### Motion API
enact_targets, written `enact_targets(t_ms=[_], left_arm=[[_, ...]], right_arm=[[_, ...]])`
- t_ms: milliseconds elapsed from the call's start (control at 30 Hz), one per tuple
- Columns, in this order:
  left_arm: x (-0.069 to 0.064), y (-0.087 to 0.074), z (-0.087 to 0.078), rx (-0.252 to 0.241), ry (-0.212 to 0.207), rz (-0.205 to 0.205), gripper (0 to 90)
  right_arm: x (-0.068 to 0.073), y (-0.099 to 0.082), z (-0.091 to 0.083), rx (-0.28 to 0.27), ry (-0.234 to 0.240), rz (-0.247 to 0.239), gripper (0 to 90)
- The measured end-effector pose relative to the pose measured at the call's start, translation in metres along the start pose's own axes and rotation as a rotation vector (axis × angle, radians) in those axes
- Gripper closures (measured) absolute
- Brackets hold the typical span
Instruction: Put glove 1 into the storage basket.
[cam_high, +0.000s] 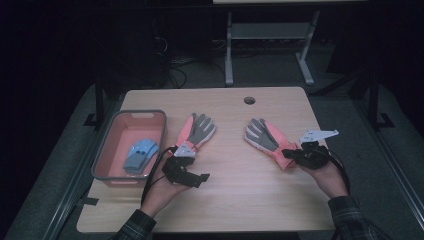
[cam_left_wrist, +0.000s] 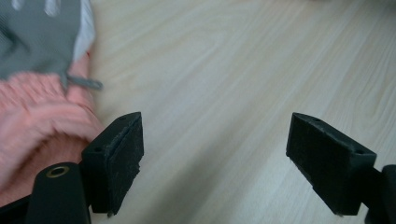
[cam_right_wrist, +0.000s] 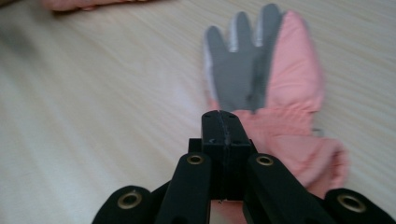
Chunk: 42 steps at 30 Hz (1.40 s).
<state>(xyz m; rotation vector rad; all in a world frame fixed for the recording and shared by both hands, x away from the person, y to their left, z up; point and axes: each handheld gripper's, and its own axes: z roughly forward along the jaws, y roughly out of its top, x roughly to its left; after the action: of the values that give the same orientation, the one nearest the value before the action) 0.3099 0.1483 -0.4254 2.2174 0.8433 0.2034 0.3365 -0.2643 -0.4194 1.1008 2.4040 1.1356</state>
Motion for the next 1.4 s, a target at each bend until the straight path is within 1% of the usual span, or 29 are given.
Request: enact_targets(t_ms=[33,100,133,167,200,233,267,300,333,367,400,467,533,567,667,767,800,833,900,933,967,1000,1033,1067,1100,1167,1200,1267,1400], left_arm=[[-0.001,-0.005,0.002,-0.002,-0.001,-0.003,18.6],[-0.002,-0.014,0.005,0.003,0.001,0.005,17.6],[-0.003,-0.022,0.008,0.017,0.005,0.008,16.9],[-0.003,-0.022,0.008,0.017,0.005,0.008,16.4],[-0.005,-0.027,0.010,0.018,0.005,-0.002,16.4],[-0.005,-0.031,0.012,0.025,0.013,0.005,15.7],[-0.007,-0.038,0.014,0.039,0.019,0.012,14.8],[-0.007,-0.038,0.014,0.039,0.019,0.012,14.2],[-0.007,-0.041,0.015,0.055,0.026,0.024,14.2],[-0.007,-0.043,0.015,0.059,0.033,0.032,13.7],[-0.007,-0.045,0.016,0.061,0.037,0.043,13.0],[-0.006,-0.046,0.015,0.055,0.049,0.058,13.1],[-0.005,-0.050,0.016,0.037,0.064,0.080,13.0],[-0.005,-0.052,0.016,0.019,0.064,0.086,12.9],[-0.002,-0.056,0.015,-0.012,0.061,0.084,12.7],[0.000,-0.057,0.015,-0.022,0.063,0.090,12.7],[0.000,-0.058,0.015,-0.028,0.062,0.090,12.8],[0.000,-0.058,0.015,-0.028,0.062,0.090,12.8],[0.000,-0.058,0.015,-0.028,0.062,0.090,12.7],[0.000,-0.058,0.015,-0.028,0.062,0.091,12.8],[0.000,-0.058,0.015,-0.029,0.062,0.091,12.8],[0.001,-0.058,0.015,-0.027,0.063,0.088,12.8],[0.001,-0.058,0.015,-0.027,0.063,0.088,12.7],[0.001,-0.058,0.015,-0.029,0.067,0.085,12.8],[0.001,-0.058,0.015,-0.029,0.067,0.085,12.8],[0.001,-0.058,0.015,-0.029,0.068,0.083,12.8],[0.001,-0.058,0.015,-0.030,0.068,0.082,12.7],[0.001,-0.058,0.016,-0.030,0.068,0.082,12.8],[0.001,-0.058,0.015,-0.029,0.068,0.083,12.7]], right_arm=[[-0.004,0.001,0.001,0.002,-0.016,-0.003,90.0],[-0.015,0.006,0.004,-0.012,-0.025,0.012,90.0],[-0.018,0.006,0.005,-0.014,-0.023,0.020,90.0],[-0.018,0.006,0.005,-0.014,-0.023,0.020,90.0],[-0.021,0.008,0.007,-0.006,-0.027,0.019,90.0],[-0.024,0.009,0.009,0.005,-0.044,0.015,90.0],[-0.029,0.012,0.012,-0.001,-0.043,0.023,90.0],[-0.029,0.012,0.012,-0.001,-0.043,0.023,90.0],[-0.031,0.013,0.013,-0.004,-0.045,0.021,90.0],[-0.033,0.013,0.016,0.002,-0.046,0.030,90.0],[-0.035,0.012,0.022,0.047,-0.072,0.009,90.0],[-0.035,0.012,0.024,0.058,-0.078,0.004,90.0],[-0.036,0.010,0.029,0.088,-0.072,0.021,90.0],[-0.037,0.009,0.032,0.100,-0.074,0.007,90.0],[-0.035,0.007,0.036,0.130,-0.065,0.001,90.0],[-0.029,0.008,0.037,0.147,-0.027,0.001,90.0],[-0.023,0.008,0.037,0.156,0.002,-0.006,90.0],[-0.023,0.008,0.037,0.156,0.002,-0.006,90.0],[-0.015,0.008,0.038,0.167,0.033,-0.024,90.0],[-0.008,0.009,0.038,0.177,0.060,-0.046,90.0],[-0.008,0.009,0.038,0.177,0.060,-0.046,90.0],[-0.001,0.009,0.040,0.177,0.082,-0.060,90.0],[-0.001,0.009,0.040,0.177,0.082,-0.060,90.0],[0.007,0.010,0.041,0.184,0.111,-0.072,90.0],[0.011,0.010,0.042,0.186,0.126,-0.077,90.0],[0.014,0.011,0.042,0.186,0.135,-0.086,90.0],[0.021,0.012,0.044,0.188,0.159,-0.106,90.0],[0.025,0.012,0.045,0.191,0.171,-0.117,90.0],[0.044,0.015,0.051,0.192,0.232,-0.148,90.0]])
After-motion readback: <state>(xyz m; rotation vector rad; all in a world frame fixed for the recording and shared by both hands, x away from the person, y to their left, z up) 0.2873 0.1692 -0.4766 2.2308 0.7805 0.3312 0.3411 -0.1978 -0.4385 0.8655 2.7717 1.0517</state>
